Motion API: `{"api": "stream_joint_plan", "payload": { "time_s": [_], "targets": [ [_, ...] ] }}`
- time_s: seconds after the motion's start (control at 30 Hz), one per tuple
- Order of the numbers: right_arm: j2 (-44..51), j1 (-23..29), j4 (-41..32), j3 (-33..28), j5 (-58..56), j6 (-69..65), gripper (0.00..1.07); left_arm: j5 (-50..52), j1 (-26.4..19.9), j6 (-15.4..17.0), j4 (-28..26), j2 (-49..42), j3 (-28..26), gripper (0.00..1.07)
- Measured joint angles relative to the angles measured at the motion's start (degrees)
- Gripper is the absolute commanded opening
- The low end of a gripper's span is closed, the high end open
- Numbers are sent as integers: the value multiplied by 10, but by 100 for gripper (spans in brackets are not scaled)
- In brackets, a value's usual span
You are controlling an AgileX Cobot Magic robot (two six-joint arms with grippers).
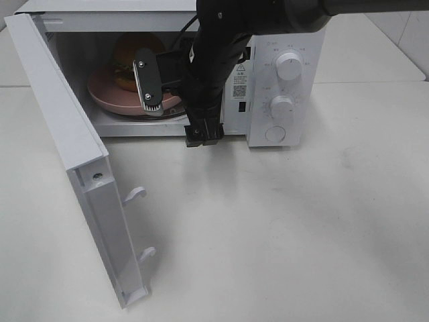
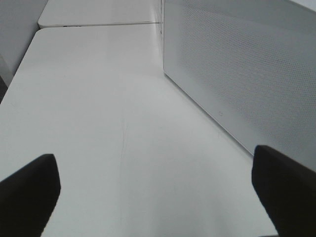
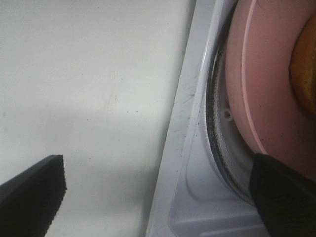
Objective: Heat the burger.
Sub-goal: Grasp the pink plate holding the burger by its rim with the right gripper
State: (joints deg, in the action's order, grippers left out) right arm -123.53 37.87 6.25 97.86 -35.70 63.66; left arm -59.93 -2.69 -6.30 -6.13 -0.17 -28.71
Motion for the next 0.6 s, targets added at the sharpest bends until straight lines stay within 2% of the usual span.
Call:
{"api": "stream_joint_plan", "payload": {
  "time_s": [0.23, 0.6],
  "targets": [
    [-46, 0, 7, 48, 0, -7, 92, 0, 0, 0, 0, 0, 0, 101],
    [-118, 0, 11, 172, -37, -21, 90, 0, 0, 0, 0, 0, 0, 101]
  ]
}}
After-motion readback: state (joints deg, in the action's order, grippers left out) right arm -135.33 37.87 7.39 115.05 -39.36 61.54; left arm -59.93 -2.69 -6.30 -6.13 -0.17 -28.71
